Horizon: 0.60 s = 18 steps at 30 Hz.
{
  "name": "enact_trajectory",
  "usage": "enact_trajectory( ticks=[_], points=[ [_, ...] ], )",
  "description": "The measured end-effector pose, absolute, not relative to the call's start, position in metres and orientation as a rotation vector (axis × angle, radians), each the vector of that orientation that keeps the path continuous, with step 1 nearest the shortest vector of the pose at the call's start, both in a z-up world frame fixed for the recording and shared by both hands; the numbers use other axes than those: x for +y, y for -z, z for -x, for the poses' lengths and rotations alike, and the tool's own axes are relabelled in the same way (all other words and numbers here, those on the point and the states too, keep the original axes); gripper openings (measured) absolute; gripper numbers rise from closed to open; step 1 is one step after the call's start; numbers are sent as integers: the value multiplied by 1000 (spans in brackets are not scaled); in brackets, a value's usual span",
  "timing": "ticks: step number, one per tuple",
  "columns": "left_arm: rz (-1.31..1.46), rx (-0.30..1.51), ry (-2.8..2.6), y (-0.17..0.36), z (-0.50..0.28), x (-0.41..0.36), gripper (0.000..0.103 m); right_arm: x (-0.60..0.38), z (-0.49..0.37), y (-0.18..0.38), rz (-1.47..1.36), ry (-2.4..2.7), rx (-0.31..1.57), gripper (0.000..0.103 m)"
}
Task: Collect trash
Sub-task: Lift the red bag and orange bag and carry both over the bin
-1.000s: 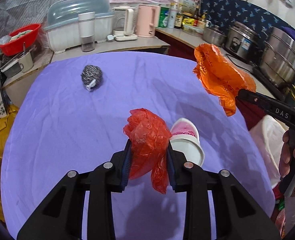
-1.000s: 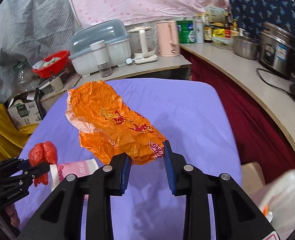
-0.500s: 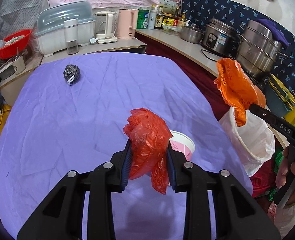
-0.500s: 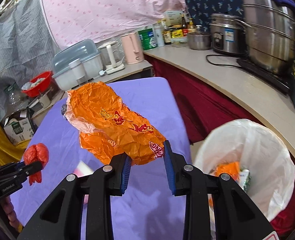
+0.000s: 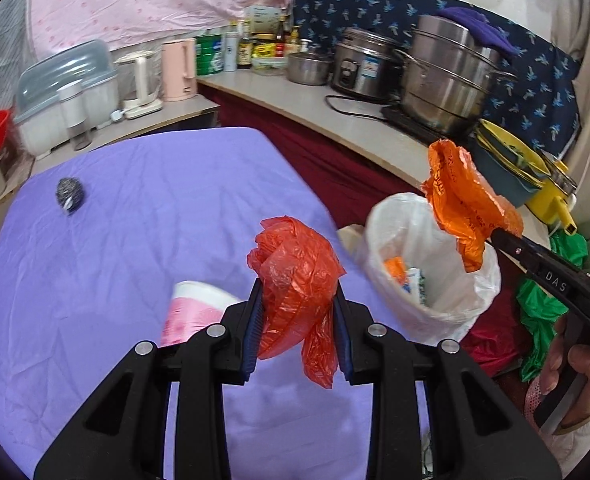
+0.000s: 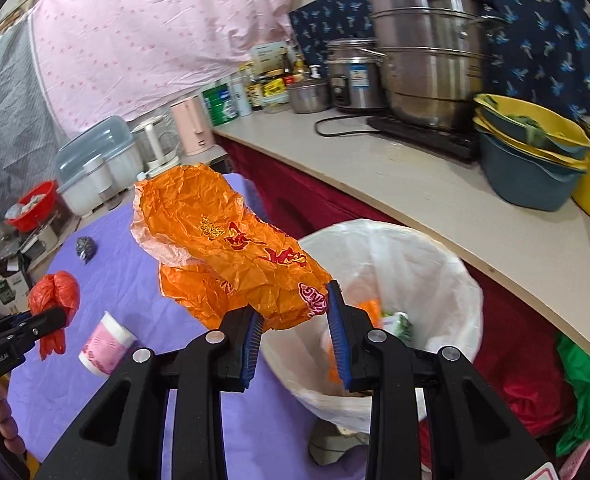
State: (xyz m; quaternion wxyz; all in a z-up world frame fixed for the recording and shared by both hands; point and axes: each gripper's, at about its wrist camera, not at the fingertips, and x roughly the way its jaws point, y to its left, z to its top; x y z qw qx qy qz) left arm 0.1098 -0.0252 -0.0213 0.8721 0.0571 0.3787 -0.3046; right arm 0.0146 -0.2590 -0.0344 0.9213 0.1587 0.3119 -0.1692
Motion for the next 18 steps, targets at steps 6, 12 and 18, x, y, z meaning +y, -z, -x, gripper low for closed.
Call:
enact_trajectory(
  ticks=[6, 12, 18],
  points=[
    [-143, 798, 713, 22, -94, -75, 30, -291, 15, 43, -356, 428, 645, 29],
    [-168, 803, 765, 24, -81, -119, 30, -309, 31, 47, -356, 487, 645, 29],
    [-202, 811, 795, 28, -70, -147, 30, -319, 37, 48, -350, 508, 646, 29]
  ],
)
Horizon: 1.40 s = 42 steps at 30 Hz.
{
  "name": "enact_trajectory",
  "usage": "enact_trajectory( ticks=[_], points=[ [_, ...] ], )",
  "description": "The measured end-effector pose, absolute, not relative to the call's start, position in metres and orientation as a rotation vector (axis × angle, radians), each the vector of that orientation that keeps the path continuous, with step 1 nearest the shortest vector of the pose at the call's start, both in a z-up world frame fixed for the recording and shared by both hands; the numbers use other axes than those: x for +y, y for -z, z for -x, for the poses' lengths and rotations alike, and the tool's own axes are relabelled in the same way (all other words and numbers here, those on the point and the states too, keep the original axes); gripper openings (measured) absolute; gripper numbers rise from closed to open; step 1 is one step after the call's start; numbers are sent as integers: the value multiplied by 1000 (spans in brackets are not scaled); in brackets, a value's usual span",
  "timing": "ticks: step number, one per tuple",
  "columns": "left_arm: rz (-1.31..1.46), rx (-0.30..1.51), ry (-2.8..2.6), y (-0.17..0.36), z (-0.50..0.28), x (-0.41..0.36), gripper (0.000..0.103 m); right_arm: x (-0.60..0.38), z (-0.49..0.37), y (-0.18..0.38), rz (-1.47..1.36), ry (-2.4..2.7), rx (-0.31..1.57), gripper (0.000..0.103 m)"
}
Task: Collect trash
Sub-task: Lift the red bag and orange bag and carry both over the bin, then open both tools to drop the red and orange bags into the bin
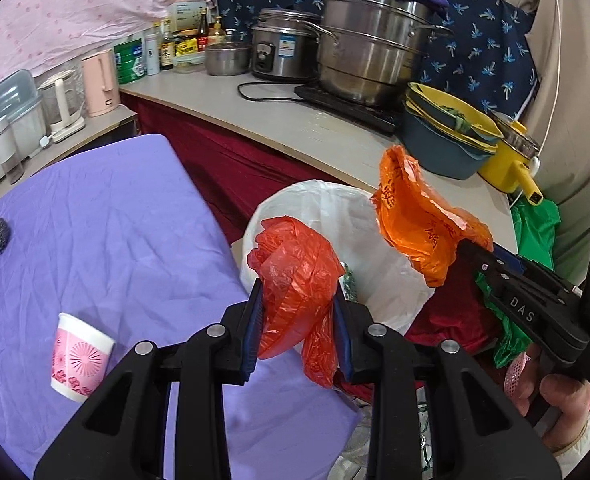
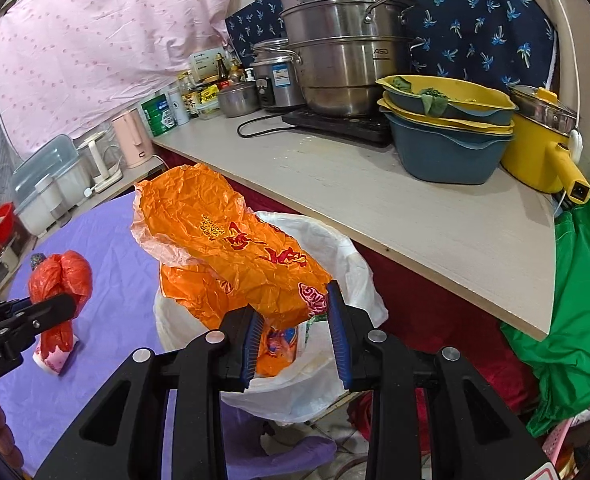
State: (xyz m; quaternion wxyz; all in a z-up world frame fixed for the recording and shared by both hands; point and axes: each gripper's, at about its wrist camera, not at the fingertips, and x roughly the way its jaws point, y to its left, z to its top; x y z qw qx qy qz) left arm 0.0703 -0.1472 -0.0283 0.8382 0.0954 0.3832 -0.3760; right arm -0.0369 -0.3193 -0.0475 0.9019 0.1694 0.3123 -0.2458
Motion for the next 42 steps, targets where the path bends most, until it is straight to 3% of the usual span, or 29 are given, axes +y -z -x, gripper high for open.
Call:
enact_trajectory(
  ticks=[42],
  points=[
    [-250, 868, 787, 55, -70, -194, 30, -339, 42, 73, -430, 509, 667, 30]
  ],
)
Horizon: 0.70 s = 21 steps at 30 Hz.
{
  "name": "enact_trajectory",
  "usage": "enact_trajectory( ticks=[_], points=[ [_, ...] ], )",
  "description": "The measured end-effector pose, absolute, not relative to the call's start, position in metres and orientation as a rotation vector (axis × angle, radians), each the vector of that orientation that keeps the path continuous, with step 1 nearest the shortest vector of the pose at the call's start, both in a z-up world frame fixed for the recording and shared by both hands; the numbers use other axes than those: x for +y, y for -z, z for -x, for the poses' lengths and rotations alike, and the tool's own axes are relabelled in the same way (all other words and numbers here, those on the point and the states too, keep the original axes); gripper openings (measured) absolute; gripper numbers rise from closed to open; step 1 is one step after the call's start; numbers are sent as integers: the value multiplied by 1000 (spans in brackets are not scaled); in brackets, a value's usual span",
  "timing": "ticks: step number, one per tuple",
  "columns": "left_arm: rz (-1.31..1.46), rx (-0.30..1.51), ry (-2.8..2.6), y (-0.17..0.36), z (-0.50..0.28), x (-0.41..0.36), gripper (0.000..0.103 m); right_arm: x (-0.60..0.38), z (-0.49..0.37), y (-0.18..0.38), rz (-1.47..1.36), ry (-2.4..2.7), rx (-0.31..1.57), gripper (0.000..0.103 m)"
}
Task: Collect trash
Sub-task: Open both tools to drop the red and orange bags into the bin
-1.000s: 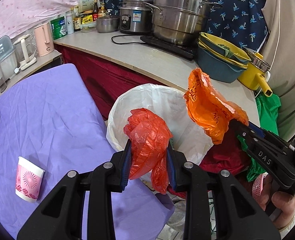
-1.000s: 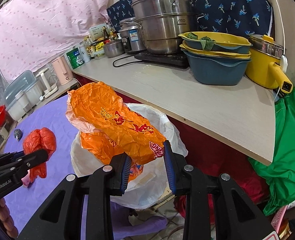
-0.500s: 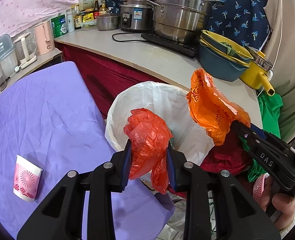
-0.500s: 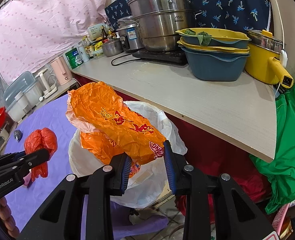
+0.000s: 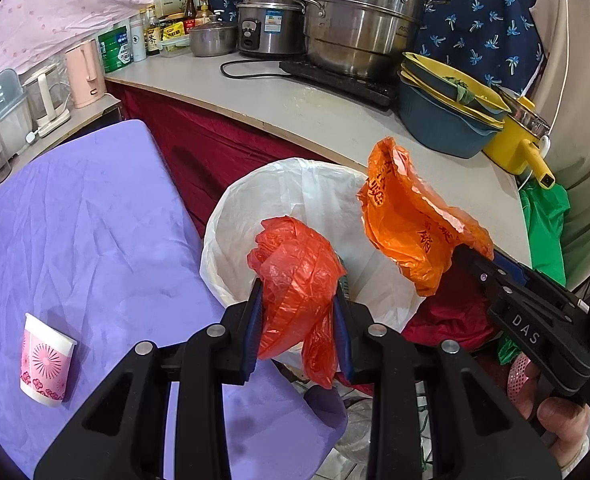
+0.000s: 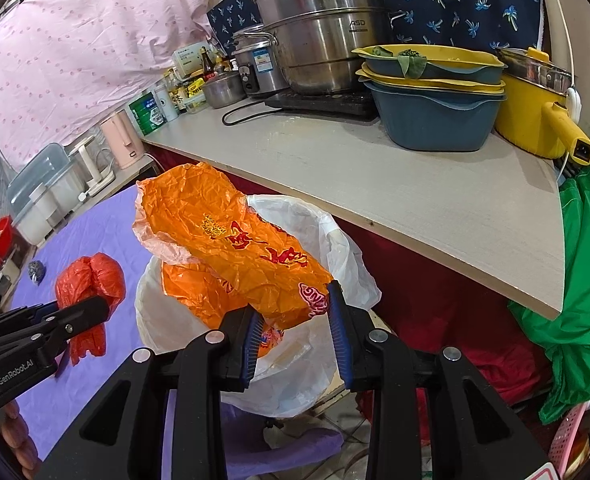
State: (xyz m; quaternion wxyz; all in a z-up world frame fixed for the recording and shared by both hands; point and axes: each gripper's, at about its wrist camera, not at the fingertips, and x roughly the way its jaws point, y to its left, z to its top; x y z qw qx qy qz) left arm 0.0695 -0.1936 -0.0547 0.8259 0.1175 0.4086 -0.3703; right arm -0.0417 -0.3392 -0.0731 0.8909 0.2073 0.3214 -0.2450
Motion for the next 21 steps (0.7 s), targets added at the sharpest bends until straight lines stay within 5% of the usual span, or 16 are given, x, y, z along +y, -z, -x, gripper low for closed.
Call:
enact_trajectory(
  ticks=[7, 12, 21],
  points=[
    [-261, 871, 783, 58, -71, -202, 32, -344, 35, 78, -436, 516, 676, 34],
    [-266, 860, 736, 60, -76, -204, 62, -345, 31, 72, -433, 531, 649, 56],
    [-248, 861, 695, 59, -86, -194, 67, -343, 32, 60, -418, 528, 619, 58]
  ],
)
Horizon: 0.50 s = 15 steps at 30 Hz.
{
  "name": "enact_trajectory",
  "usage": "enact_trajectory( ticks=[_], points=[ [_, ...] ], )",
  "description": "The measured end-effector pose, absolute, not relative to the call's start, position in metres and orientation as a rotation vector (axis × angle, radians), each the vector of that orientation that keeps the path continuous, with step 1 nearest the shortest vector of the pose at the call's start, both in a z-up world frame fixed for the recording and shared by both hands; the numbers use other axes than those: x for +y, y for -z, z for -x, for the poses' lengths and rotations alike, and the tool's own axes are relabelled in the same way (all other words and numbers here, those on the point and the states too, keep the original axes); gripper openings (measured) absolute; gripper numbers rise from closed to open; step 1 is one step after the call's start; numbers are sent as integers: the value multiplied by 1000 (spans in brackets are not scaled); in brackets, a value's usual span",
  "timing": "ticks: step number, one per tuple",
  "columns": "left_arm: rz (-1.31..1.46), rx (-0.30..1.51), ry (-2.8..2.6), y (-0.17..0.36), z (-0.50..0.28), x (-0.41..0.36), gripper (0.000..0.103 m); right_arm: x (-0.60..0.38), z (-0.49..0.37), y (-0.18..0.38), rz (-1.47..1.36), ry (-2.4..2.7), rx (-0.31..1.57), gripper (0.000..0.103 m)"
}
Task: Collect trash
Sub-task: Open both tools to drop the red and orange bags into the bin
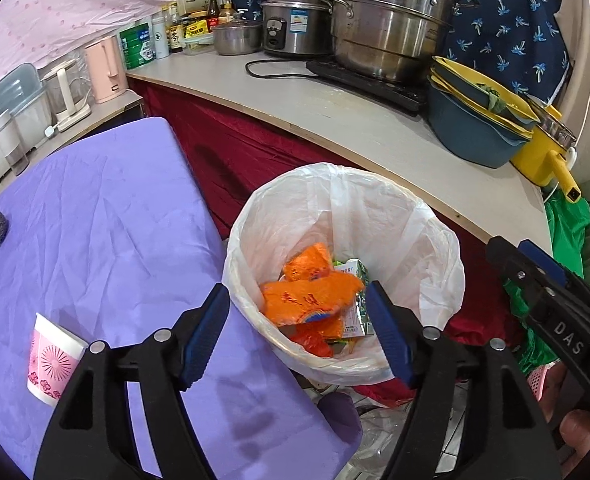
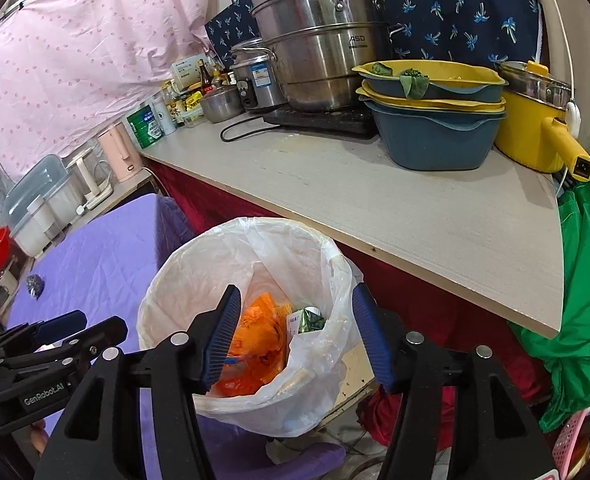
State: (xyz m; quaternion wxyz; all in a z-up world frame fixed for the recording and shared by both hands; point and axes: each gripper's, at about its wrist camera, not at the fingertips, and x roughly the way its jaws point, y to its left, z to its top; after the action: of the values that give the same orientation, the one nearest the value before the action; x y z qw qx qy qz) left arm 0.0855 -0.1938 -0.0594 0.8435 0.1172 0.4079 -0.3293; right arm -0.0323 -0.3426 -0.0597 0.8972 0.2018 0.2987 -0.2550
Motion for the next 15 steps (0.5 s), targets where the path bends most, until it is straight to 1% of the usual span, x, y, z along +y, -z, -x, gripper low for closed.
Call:
enact_trajectory(
  ticks=[5, 10, 14, 15],
  points=[
    [-231, 861, 683, 57, -88, -186, 67, -338, 32, 54, -407, 523, 610, 59],
    [-206, 857, 664, 54, -91, -173, 68, -327, 28, 46, -386, 513, 602, 62],
    [-176, 843, 636, 48, -96, -156, 76, -315, 23, 42, -368, 495, 601, 65],
    [-165, 839, 627, 47, -97, -149, 77, -311, 21, 41, -363, 488, 602, 65]
  ],
)
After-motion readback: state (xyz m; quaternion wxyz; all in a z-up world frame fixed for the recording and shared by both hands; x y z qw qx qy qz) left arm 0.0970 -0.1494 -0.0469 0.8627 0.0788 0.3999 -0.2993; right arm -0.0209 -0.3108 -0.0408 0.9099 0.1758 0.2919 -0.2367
